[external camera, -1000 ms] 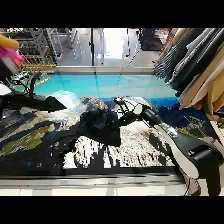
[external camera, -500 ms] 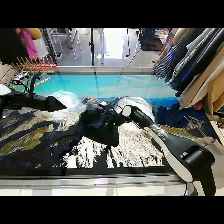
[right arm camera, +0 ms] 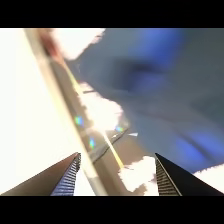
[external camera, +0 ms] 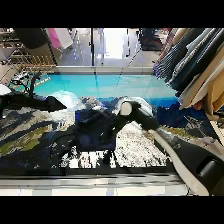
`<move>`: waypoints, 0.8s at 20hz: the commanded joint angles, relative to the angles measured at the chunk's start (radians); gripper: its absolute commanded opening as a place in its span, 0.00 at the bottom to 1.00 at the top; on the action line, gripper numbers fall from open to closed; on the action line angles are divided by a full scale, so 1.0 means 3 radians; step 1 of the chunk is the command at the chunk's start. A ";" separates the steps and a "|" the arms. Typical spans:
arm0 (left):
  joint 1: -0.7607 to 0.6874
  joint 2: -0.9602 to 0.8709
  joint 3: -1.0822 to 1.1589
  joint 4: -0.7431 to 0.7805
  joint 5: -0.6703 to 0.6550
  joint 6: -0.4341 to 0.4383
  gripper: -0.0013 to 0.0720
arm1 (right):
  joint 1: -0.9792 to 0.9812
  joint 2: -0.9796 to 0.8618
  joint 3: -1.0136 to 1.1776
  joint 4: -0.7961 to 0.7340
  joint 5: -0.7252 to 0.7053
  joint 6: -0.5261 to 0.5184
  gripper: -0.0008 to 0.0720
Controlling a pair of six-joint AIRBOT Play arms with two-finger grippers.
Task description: Fold the clothes and pants, and hang the long-sleeved shirts on hangers.
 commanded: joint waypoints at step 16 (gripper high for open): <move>-0.0011 -0.0001 0.0001 0.0009 -0.0078 0.0051 0.04 | -0.0785 -0.0917 -0.0609 0.2159 -0.1298 -0.0117 0.82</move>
